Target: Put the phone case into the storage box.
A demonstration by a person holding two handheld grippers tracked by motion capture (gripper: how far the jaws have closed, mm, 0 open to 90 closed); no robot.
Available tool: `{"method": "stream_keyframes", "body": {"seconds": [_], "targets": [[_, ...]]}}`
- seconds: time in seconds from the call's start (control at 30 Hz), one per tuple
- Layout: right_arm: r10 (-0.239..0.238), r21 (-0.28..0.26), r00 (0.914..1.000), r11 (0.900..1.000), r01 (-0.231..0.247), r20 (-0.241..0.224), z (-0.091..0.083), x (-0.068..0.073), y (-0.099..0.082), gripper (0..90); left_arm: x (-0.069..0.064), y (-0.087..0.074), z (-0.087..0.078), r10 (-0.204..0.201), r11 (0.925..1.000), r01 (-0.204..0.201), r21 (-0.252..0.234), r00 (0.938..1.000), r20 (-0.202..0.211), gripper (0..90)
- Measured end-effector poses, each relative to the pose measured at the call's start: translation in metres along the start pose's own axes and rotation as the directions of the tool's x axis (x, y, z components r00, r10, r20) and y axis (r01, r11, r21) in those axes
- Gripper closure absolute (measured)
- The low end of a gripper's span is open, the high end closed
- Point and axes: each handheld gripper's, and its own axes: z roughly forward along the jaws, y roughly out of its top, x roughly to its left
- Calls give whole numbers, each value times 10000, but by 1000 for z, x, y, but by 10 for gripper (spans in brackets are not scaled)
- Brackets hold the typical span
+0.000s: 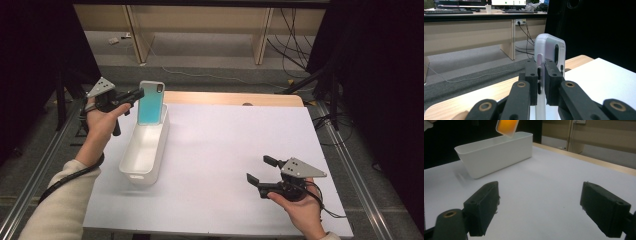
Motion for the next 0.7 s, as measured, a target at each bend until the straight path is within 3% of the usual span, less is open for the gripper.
{"method": "stream_keyframes", "body": {"seconds": [0.3, 0.33, 0.4, 0.43, 0.5, 0.6, 0.7], "targets": [[86, -197, 9999, 9998, -89, -127, 2, 1, -1, 169, 5, -1, 5, 97, 9999, -97, 94, 9999, -36, 824], [110, -182, 9998, 9998, -112, -134, 2, 1, -1, 169, 12, 0, 8, 975, 9952, -976, 44, 9950, 216, 824], [107, -188, 9999, 9998, -109, -136, 2, 1, -1, 169, 14, 0, 9, 1067, 9942, -1069, 117, 9941, 185, 824], [121, -181, 9998, 9998, -123, -144, 2, 1, -1, 169, 14, -1, 9, 1013, 9948, -1015, 120, 9947, 145, 824], [20, -19, 10000, 10000, -20, -29, 1, 0, -1, 169, 11, -3, 9, 418, 9990, -415, 167, 9989, -216, 824], [29, -27, 10000, 10000, -29, -45, 1, 0, -1, 169, 14, -4, 12, 736, 9971, -735, 207, 9973, -30, 824], [21, -26, 10000, 10000, -21, -24, 1, 0, -1, 169, 14, -4, 14, 736, 9970, -734, 253, 9973, -61, 824]]}}
